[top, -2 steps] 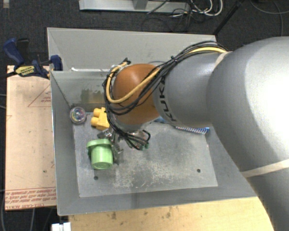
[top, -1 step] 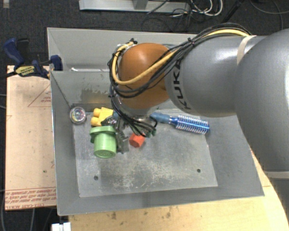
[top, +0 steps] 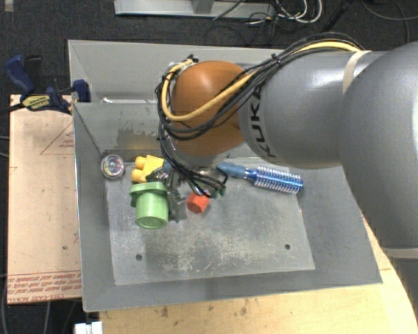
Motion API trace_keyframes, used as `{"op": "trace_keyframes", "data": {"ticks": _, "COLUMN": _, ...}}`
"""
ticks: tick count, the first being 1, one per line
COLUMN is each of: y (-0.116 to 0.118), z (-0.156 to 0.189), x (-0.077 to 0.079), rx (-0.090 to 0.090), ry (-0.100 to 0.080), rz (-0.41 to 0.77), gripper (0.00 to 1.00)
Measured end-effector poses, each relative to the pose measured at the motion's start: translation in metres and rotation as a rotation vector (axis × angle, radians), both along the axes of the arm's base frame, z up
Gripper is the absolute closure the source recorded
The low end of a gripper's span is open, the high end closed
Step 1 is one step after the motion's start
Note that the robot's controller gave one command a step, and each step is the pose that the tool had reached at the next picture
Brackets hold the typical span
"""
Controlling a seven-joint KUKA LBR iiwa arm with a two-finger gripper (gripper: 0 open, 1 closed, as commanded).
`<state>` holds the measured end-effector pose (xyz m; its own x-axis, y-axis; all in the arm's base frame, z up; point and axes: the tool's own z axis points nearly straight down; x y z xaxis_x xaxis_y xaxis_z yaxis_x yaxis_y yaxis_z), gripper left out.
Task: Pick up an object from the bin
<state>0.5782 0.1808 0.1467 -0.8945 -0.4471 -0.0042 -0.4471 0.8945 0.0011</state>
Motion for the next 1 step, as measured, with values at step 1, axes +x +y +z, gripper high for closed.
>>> {"op": "trace_keyframes", "data": {"ticks": 1, "y": 0.0011, "z": 0.0446, "x": 0.0012, "rx": 0.000, "ry": -0.004, "rz": -0.001, "gripper": 1.00}}
